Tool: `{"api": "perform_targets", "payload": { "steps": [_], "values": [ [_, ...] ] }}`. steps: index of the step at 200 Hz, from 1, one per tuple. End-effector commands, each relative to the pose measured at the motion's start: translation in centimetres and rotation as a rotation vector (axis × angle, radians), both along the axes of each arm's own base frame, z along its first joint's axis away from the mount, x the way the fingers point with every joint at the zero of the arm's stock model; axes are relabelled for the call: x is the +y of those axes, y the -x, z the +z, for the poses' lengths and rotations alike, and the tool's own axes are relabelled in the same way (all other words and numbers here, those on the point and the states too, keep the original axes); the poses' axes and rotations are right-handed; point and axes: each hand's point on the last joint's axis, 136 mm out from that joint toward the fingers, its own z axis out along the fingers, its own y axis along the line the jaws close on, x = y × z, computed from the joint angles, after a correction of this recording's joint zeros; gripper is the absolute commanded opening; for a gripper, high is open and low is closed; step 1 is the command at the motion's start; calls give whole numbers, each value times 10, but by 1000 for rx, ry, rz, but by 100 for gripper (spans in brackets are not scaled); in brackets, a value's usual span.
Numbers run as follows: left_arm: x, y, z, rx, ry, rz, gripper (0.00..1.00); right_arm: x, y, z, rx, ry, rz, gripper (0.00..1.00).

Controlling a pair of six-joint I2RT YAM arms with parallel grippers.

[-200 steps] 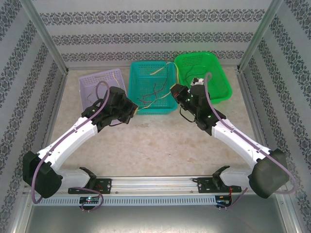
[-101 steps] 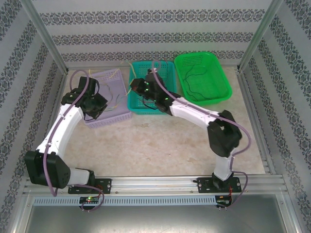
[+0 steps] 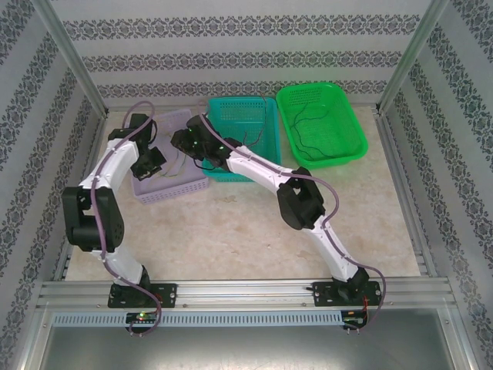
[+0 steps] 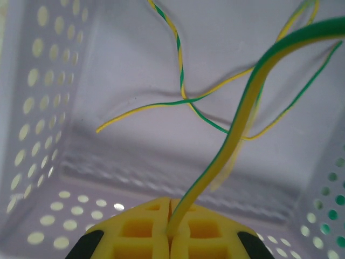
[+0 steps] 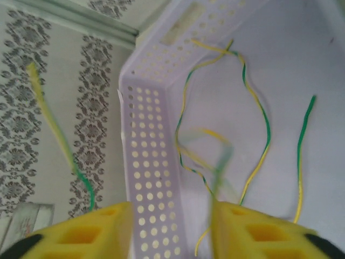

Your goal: Untangle the cables

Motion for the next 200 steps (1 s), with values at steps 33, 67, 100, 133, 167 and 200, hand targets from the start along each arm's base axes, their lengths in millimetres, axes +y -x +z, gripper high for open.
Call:
{"api": "perform_targets", "payload": {
  "steps": [33,67,100,133,167,200],
  "values": [
    [23,0,-10,105,-120,-42,0,-35,14,43,-51,180,99,64],
    [30,-3,-7,96,-155,-43,0,-69,3,83,-112,191,81,67],
    [36,-7,-6,98,-180,-51,0,-100,-4,110,-135,197,74,68],
    [42,-17,-2,78,-217,-61,0,-138,0,143,-207,240,39,68],
    [38,-36,-2,43,-208,-107,0,-168,25,158,-243,275,30,68],
    [38,-41,-5,75,-208,-139,8,-201,56,160,-260,302,6,68]
  ]
}}
